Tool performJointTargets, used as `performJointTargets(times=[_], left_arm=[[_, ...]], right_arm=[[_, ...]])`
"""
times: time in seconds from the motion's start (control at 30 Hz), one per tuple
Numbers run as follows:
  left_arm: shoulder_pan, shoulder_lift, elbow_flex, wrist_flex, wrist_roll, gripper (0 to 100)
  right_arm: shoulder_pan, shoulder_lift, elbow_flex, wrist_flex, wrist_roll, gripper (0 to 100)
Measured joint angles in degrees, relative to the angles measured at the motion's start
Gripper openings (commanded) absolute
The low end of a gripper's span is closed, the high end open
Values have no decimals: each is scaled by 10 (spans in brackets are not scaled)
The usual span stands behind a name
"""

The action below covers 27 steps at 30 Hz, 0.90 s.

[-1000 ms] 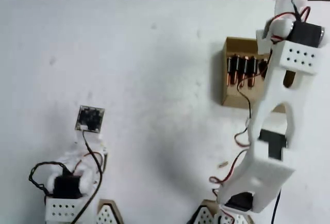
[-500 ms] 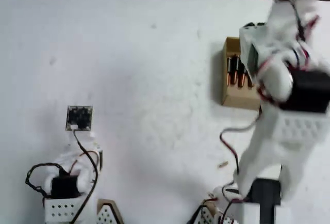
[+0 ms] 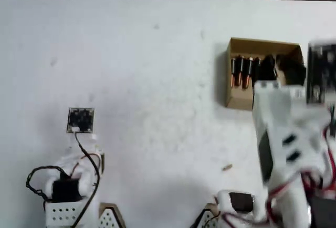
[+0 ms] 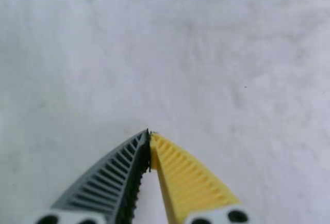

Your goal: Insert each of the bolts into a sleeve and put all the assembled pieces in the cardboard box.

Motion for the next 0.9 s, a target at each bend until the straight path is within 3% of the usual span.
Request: performJointTargets(times=[0.9], left_arm=[[0,0,0,0,0,24]], right_arm=[[-1,-455,354,-21,23,18]])
